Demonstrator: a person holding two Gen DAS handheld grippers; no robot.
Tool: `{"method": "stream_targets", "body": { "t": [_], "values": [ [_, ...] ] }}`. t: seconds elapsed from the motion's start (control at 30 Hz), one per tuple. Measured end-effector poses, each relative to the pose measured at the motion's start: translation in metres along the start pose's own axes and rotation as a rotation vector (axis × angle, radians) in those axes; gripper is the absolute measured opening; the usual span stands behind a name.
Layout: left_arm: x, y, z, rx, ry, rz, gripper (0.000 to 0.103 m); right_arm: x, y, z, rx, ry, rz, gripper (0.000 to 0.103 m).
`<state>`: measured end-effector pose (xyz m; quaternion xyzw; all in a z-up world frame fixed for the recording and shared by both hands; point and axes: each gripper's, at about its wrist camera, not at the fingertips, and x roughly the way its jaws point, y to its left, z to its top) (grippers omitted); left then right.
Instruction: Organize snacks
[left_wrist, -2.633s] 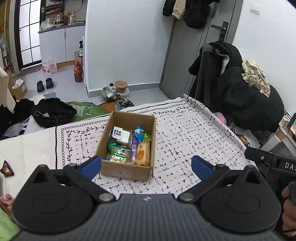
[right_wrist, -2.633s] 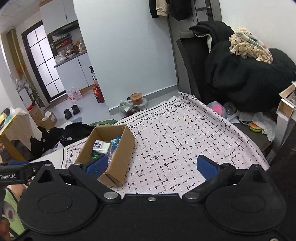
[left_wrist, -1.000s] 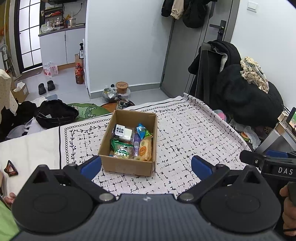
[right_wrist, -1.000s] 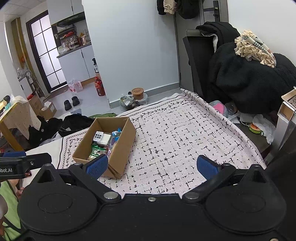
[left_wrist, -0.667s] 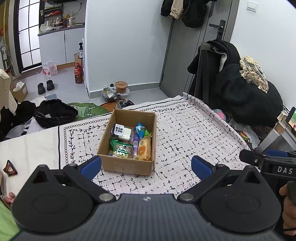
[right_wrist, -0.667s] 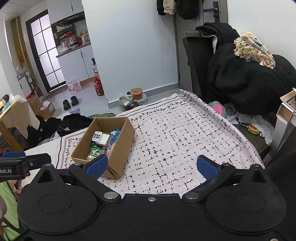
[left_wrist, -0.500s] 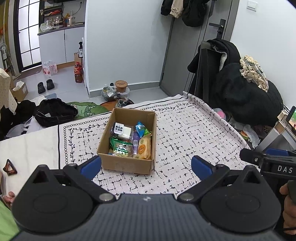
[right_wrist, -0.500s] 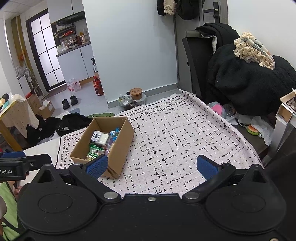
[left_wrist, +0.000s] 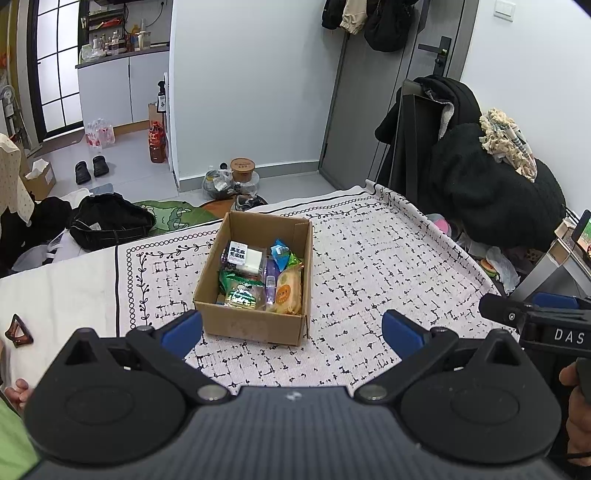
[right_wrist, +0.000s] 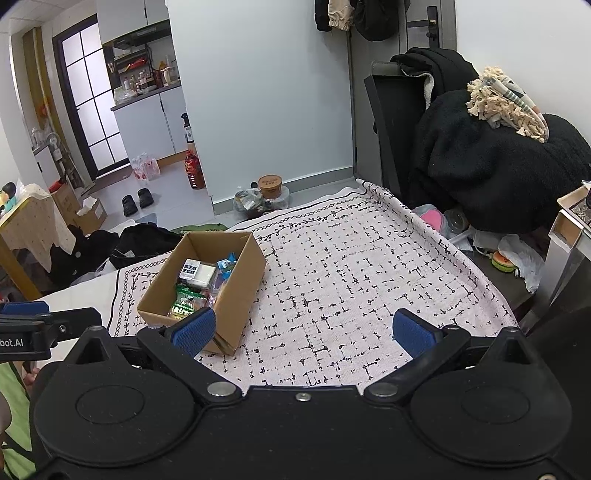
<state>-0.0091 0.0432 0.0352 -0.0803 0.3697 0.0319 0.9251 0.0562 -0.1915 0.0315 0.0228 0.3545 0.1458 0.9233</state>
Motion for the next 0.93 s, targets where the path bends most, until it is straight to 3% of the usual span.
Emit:
{"method": "stream_targets", "body": {
  "t": [0.93],
  "values": [
    [-0.0026,-0.0029,-0.0011,0.007,-0.009,-0.001,0.103,0.0006,0.0005,-0.0008,-0.005,0.002,-0.004,0.103]
  ]
}}
